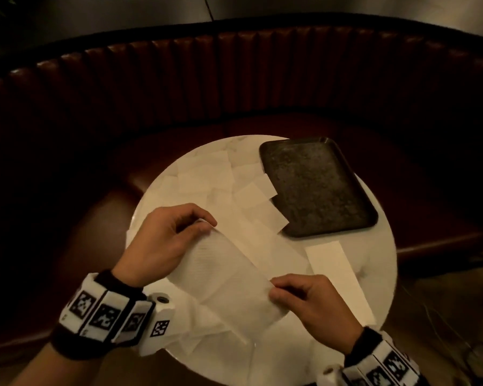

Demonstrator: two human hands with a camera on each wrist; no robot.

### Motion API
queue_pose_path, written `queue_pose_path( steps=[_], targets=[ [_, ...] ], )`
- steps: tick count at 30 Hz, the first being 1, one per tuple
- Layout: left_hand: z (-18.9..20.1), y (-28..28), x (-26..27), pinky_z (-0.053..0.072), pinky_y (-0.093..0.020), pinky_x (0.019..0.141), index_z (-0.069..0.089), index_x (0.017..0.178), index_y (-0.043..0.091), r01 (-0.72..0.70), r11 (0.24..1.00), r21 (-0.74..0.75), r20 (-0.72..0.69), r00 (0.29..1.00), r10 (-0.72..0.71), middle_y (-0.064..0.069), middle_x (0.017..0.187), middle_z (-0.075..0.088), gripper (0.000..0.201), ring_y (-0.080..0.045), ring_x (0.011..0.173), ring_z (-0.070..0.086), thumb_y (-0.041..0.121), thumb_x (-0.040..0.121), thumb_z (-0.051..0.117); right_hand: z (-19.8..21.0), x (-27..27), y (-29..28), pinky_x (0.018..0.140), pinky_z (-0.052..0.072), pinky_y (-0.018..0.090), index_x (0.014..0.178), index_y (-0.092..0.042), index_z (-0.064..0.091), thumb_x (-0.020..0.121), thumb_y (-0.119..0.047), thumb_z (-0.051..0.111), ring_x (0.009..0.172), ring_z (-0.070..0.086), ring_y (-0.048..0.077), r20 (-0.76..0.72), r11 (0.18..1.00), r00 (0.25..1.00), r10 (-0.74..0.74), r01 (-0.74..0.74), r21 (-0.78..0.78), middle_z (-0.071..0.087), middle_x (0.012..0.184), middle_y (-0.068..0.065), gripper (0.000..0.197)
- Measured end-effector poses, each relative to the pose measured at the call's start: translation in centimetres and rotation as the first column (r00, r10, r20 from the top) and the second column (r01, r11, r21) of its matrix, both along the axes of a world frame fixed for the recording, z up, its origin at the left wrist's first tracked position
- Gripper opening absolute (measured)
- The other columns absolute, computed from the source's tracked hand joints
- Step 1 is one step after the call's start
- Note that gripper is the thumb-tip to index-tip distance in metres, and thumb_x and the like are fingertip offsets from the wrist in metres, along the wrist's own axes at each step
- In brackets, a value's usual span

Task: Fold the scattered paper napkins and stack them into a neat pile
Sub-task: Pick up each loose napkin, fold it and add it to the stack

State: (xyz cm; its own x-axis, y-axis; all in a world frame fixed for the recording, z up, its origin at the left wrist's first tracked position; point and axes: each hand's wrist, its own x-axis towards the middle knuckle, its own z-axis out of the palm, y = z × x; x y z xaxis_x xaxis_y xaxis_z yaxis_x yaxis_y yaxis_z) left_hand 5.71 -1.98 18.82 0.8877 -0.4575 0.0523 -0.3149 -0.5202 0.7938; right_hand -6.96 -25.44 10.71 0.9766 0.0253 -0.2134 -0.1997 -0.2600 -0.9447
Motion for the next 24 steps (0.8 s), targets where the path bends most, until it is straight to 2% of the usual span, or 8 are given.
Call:
queue_pose_path(
  steps=[4,7,10,11,13,16,20,24],
  targets=[
    [-4.9,-7.7,1.4,0.047,-0.016,0.079,0.074,0.087,0.025,0.140,0.990,0.018,-0.077,0.987,-0.138,0.014,0.085,0.073,0.014,-0.001,0.084,0.065,0.016,0.090,0.064,-3.2,-3.8,-4.1,0.055,0.049,0.025,0.087,-0.019,0.075,0.087,-0.014,0.066,0.055,0.059,0.010,-0.192,0.969,0.952,-0.237,0.246,0.026,0.073,0.076,0.007,0.010],
    [-9.8,-15.0,1.8,0.044,-0.012,0.074,0.074,0.083,0.024,0.254,0.963,0.090,-0.087,0.965,-0.246,0.011,0.088,0.074,0.010,0.007,0.076,0.060,0.018,0.088,0.067,-6.1,-6.6,-7.9,0.051,0.046,0.023,0.083,-0.013,0.071,0.087,-0.012,0.066,0.049,0.056,0.012,-0.303,0.911,0.864,-0.403,0.410,-0.042,0.064,0.060,0.001,0.006],
    [-13.9,-21.7,2.2,0.046,-0.023,0.077,0.073,0.085,0.018,0.329,0.927,0.181,-0.088,0.944,-0.318,0.002,0.087,0.073,0.007,0.001,0.071,0.055,0.022,0.087,0.068,-9.1,-7.9,-11.3,0.051,0.045,0.028,0.082,-0.012,0.065,0.088,-0.011,0.066,0.044,0.051,0.010,-0.339,0.860,0.791,-0.509,0.482,-0.165,0.055,0.045,-0.006,0.006],
    [-15.0,-23.6,2.5,0.047,-0.027,0.079,0.072,0.086,0.017,0.343,0.915,0.211,-0.100,0.939,-0.329,0.000,0.088,0.072,0.008,-0.006,0.076,0.057,0.024,0.086,0.068,-10.0,-7.9,-12.4,0.051,0.045,0.027,0.083,-0.013,0.063,0.088,-0.013,0.066,0.046,0.053,0.010,-0.346,0.847,0.773,-0.532,0.492,-0.202,0.058,0.047,-0.006,0.006],
    [-17.2,-26.9,3.1,0.049,-0.033,0.082,0.069,0.087,0.021,0.366,0.885,0.288,-0.101,0.931,-0.352,-0.001,0.092,0.068,0.009,-0.017,0.087,0.060,0.029,0.086,0.067,-11.6,-7.4,-14.0,0.056,0.047,0.024,0.086,-0.020,0.058,0.088,-0.021,0.066,0.061,0.062,0.011,-0.357,0.821,0.739,-0.571,0.498,-0.281,0.068,0.066,-0.003,0.009],
    [-20.2,-30.6,4.0,0.044,-0.043,0.089,0.065,0.094,0.026,0.372,0.779,0.504,-0.063,0.916,-0.397,-0.001,0.104,0.058,0.011,-0.024,0.104,0.052,0.034,0.089,0.062,-13.5,-6.5,-15.6,0.068,0.050,0.026,0.085,-0.029,0.049,0.089,-0.028,0.064,0.080,0.061,0.014,-0.349,0.794,0.727,-0.592,0.449,-0.410,0.067,0.080,-0.002,0.015],
    [-23.3,-32.6,4.3,0.038,-0.043,0.090,0.064,0.103,0.027,0.362,0.662,0.656,-0.029,0.889,-0.457,-0.002,0.117,0.046,0.013,-0.028,0.112,0.039,0.032,0.093,0.057,-15.0,-5.4,-16.4,0.074,0.053,0.034,0.095,-0.028,0.043,0.092,-0.031,0.056,0.078,0.058,0.015,-0.390,0.795,0.730,-0.561,0.346,-0.498,0.061,0.081,-0.001,0.013],
    [-25.1,-33.2,4.0,0.033,-0.042,0.089,0.059,0.113,0.026,0.314,0.609,0.728,0.063,0.855,-0.516,-0.006,0.126,0.040,0.023,-0.032,0.112,0.036,0.034,0.092,0.055,-16.2,-5.3,-16.6,0.079,0.054,0.036,0.097,-0.033,0.034,0.094,-0.038,0.047,0.080,0.060,0.016,-0.442,0.800,0.729,-0.522,0.240,-0.549,0.061,0.085,-0.002,0.014]
  ],
)
